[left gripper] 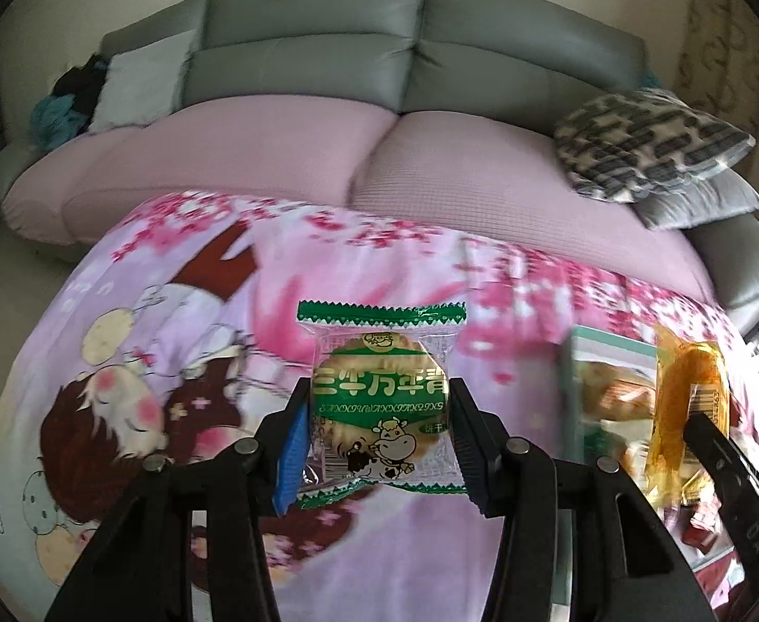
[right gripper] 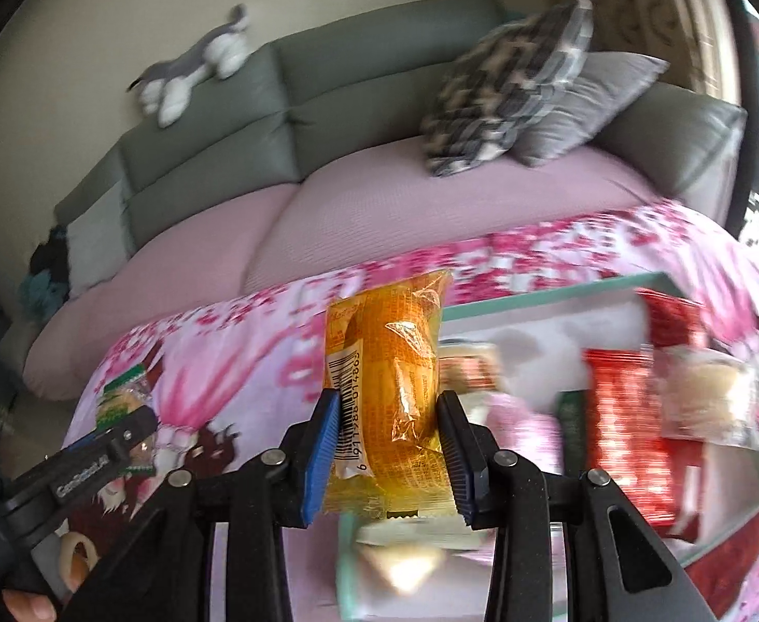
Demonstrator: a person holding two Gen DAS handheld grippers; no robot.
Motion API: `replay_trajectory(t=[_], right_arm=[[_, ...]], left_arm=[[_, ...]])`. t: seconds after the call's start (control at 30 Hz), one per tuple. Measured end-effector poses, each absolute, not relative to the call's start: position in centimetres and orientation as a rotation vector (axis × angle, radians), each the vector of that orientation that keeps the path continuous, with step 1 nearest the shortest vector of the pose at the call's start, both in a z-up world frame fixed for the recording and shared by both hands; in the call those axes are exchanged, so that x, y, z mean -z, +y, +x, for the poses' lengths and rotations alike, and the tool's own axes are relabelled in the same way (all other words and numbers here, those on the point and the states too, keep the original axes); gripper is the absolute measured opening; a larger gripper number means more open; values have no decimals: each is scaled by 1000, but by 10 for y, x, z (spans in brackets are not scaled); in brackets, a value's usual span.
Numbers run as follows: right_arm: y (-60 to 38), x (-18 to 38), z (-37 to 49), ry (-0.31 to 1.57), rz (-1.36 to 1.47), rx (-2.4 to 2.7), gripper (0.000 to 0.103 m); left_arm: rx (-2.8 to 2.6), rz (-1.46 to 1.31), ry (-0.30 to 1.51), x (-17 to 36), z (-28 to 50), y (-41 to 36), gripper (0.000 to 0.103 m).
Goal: Organize snacks
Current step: 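Lift both packs and carry them over the tray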
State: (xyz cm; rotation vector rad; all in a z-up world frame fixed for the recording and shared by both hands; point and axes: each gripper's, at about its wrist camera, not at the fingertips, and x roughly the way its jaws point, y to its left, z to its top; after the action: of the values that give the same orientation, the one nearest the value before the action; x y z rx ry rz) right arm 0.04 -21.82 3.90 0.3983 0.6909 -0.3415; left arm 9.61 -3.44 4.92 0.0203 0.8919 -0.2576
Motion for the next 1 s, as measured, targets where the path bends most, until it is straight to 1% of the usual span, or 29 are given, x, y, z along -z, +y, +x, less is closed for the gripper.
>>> replay_trajectory(t=[0.4,0.7,1.0], right_arm=[[-299,-43,-60,626,505,512,41],[-323,-46,-86,593,546,532,41],[-335,-41,-92,592,580,503,41]], left_arm=[[439,108,870,-52,54,-121,51],[527,151,884,-44,32,-170,51],[573,178,886,-37,22,-197,52]])
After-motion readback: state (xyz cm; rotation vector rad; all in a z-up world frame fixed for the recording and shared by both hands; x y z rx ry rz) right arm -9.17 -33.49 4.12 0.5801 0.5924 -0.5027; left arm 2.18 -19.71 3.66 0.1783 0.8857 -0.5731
